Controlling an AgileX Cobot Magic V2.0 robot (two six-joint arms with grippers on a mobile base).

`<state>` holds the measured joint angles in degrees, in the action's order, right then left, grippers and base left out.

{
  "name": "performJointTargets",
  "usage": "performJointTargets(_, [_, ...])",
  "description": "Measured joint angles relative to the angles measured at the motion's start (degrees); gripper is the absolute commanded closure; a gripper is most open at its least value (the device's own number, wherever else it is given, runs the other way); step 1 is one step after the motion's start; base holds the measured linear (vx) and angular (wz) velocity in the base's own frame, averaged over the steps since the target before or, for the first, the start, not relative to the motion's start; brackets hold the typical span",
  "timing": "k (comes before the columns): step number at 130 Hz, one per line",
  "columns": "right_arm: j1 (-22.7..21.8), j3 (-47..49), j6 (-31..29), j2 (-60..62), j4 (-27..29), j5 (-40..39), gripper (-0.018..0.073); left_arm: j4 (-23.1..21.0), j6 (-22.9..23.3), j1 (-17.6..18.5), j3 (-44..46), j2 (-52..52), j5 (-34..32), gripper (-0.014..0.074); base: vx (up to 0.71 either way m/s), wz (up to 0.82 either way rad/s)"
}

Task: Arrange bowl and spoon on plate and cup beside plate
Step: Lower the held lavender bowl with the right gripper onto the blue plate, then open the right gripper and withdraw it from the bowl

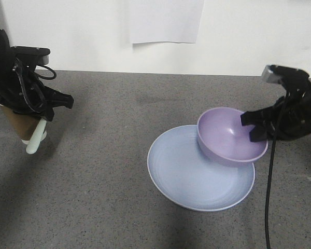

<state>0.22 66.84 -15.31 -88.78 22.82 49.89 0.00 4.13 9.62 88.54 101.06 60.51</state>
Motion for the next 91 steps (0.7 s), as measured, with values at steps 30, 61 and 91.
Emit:
performJointTargets(30, [3.4, -3.5, -3.5, 0.0, 0.8, -4.9, 0.0550, 0.0, 0.0, 0.0, 0.0, 0.0, 0.0, 0.0603, 0.00, 0.00])
performJointTargets(61, [11.4, -3.6, -1.2, -0.4, -1.9, -7.3, 0.0544, 0.0, 0.0, 0.0, 0.0, 0.0, 0.0, 0.0603, 0.00, 0.00])
performJointTargets(91, [12.0, -3.6, 4.4, -2.9, -8.6, -7.9, 0.0514, 0.0, 0.0, 0.0, 0.0, 0.0, 0.0, 0.0603, 0.00, 0.00])
